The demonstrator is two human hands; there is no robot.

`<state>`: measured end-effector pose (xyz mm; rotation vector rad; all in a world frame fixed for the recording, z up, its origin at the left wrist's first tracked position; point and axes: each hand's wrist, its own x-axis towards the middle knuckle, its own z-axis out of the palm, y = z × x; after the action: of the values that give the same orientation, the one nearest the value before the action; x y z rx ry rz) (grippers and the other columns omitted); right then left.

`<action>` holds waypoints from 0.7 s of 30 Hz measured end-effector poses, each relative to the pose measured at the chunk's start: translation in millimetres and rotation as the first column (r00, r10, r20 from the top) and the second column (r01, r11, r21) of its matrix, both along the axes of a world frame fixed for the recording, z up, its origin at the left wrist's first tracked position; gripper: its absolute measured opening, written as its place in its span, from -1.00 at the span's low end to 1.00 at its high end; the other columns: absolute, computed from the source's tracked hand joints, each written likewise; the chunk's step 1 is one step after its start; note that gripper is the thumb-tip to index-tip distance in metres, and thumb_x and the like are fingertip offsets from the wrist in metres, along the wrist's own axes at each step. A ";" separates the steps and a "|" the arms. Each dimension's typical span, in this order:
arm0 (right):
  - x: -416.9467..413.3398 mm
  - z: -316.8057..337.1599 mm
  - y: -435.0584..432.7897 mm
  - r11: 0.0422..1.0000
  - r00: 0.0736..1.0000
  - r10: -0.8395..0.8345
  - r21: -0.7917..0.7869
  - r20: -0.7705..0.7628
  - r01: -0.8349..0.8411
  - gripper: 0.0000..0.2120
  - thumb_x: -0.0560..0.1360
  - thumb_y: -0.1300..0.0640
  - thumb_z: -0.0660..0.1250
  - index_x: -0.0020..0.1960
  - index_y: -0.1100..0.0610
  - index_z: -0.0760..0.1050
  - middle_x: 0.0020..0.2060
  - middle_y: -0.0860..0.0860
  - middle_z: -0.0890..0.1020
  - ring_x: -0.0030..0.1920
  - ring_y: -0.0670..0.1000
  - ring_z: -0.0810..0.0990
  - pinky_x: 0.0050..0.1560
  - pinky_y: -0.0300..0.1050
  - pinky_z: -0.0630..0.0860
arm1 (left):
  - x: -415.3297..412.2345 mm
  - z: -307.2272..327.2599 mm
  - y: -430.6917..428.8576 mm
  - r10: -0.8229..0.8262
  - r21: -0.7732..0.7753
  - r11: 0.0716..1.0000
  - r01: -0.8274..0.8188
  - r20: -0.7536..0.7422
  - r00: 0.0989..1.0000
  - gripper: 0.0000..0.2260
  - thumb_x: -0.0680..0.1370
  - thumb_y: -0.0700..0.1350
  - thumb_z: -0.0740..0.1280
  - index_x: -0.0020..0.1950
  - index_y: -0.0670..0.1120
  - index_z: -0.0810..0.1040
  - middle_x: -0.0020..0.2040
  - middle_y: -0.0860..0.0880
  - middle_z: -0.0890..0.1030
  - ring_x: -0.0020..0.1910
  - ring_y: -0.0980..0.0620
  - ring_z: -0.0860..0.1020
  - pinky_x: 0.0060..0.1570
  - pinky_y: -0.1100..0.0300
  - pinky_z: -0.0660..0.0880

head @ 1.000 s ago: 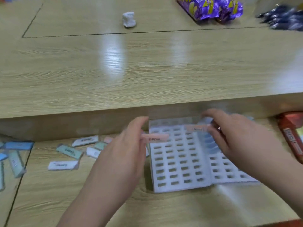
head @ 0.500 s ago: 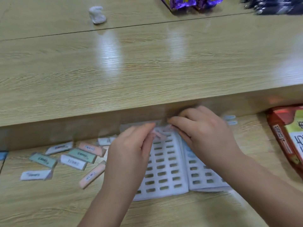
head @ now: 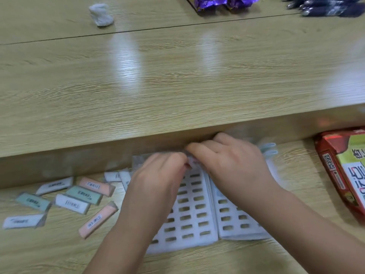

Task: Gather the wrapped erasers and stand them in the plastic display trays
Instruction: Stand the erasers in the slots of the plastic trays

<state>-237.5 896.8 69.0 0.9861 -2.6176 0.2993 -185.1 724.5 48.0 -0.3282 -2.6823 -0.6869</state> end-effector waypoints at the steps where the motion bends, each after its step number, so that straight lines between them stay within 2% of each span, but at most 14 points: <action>1: -0.1 -0.6 -1.0 1.000 1.000 -0.019 0.000 0.014 0.019 -0.89 0.50 0.14 0.29 -0.12 0.03 0.60 -0.35 -0.09 0.60 -0.31 0.03 0.51 -0.45 -0.20 0.19 | -2.3 -1.1 -1.5 -0.026 0.028 0.999 0.026 -0.011 1.000 -0.91 0.56 -0.19 0.30 -0.07 -0.09 0.60 -0.16 0.05 0.62 -0.12 0.04 0.55 -0.14 0.20 0.43; 2: -0.5 -1.6 -1.0 1.000 0.999 -0.024 0.011 0.028 0.024 -0.94 0.47 0.15 0.35 -0.16 0.02 0.58 -0.35 -0.09 0.60 -0.31 0.03 0.51 -0.49 -0.21 0.22 | -4.4 -2.6 -2.9 -0.051 0.070 0.996 0.053 -0.027 0.998 -0.92 0.56 -0.22 0.32 -0.05 -0.09 0.60 -0.13 0.04 0.64 -0.10 0.03 0.57 -0.11 0.18 0.46; 4: -0.3 -1.5 1.5 1.000 0.999 0.000 0.031 0.054 -0.001 -0.88 0.39 0.20 0.36 -0.16 0.00 0.59 -0.30 -0.10 0.63 -0.28 0.02 0.53 -0.55 -0.18 0.35 | -7.2 -5.3 -5.3 -0.096 0.146 0.984 0.105 -0.064 0.993 -0.86 0.54 -0.27 0.34 0.01 -0.05 0.56 -0.06 0.01 0.66 -0.05 0.02 0.60 -0.05 0.17 0.50; 6: -0.2 2.4 7.6 0.999 0.995 0.028 0.014 0.099 -0.029 -0.78 0.41 0.21 0.31 -0.07 -0.05 0.64 -0.18 -0.13 0.66 -0.24 0.01 0.58 -0.53 -0.12 0.46 | -8.1 -12.1 -6.9 -0.154 0.185 0.969 0.165 -0.074 0.985 -0.81 0.53 -0.29 0.33 0.05 -0.03 0.54 -0.01 -0.02 0.66 -0.01 -0.01 0.62 -0.03 0.11 0.54; 9: 2.0 6.2 11.9 0.999 0.982 0.029 0.011 0.186 -0.032 -0.60 0.36 0.30 0.44 0.10 -0.07 0.64 -0.02 -0.13 0.65 -0.16 0.04 0.62 -0.46 -0.03 0.53 | -5.5 -23.5 -7.3 -0.161 0.198 0.966 0.166 -0.041 0.986 -0.82 0.54 -0.31 0.35 0.06 -0.07 0.58 0.01 -0.03 0.65 -0.02 -0.04 0.61 -0.10 0.02 0.56; 12: 8.1 5.8 7.8 0.998 0.977 -0.025 0.059 0.214 0.013 -0.56 0.30 0.30 0.50 0.13 -0.04 0.63 -0.04 -0.09 0.62 -0.21 0.03 0.62 -0.51 -0.16 0.40 | -4.0 -17.0 -5.6 -0.063 0.095 0.994 0.060 0.019 0.998 -0.82 0.57 -0.21 0.25 0.07 -0.09 0.62 -0.03 -0.04 0.57 -0.07 -0.05 0.54 -0.25 0.00 0.53; 14: 11.9 8.1 5.0 0.996 0.977 -0.052 0.086 0.208 0.035 -0.57 0.29 0.28 0.51 0.12 -0.02 0.63 -0.05 -0.08 0.63 -0.22 0.04 0.63 -0.49 -0.21 0.33 | -0.2 -4.7 -4.0 -0.013 -0.023 1.000 0.014 0.044 0.999 -0.73 0.55 -0.14 0.19 0.12 -0.08 0.64 -0.08 -0.05 0.52 -0.11 -0.06 0.47 -0.33 0.01 0.49; 16: 16.6 13.1 0.7 0.992 0.984 -0.089 0.102 0.153 0.073 -0.64 0.34 0.27 0.47 0.11 0.02 0.63 -0.05 -0.06 0.65 -0.21 0.08 0.64 -0.47 -0.22 0.37 | 7.5 6.4 -5.4 -0.003 -0.095 0.995 0.005 0.023 1.000 -0.67 0.52 -0.23 0.21 0.22 -0.05 0.62 -0.09 -0.05 0.52 -0.14 -0.07 0.45 -0.35 0.02 0.48; 18: 24.2 17.3 -10.4 0.993 0.990 -0.117 0.041 0.081 0.114 -0.74 0.42 0.24 0.39 0.09 0.08 0.63 -0.03 -0.01 0.66 -0.20 0.12 0.63 -0.42 -0.11 0.49 | 20.6 14.5 -16.4 0.025 -0.032 0.999 -0.025 0.011 1.000 -0.63 0.50 -0.32 0.31 0.27 -0.07 0.61 -0.06 -0.03 0.57 -0.11 -0.06 0.50 -0.29 0.03 0.50; 21: 46.3 22.2 -48.2 0.994 0.997 -0.034 -0.098 0.075 0.041 -0.74 0.42 0.21 0.35 0.09 0.10 0.64 -0.02 -0.01 0.66 -0.14 0.11 0.58 -0.28 -0.06 0.52 | 52.9 22.1 -53.2 0.188 0.176 0.966 -0.190 0.030 0.982 -0.75 0.55 -0.23 0.35 0.20 -0.05 0.63 -0.02 0.06 0.58 -0.08 0.05 0.55 -0.18 0.11 0.53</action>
<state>-191.2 848.6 91.2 0.9081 -2.6540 0.4606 -132.1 671.3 70.1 -0.0207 -2.5964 -0.8632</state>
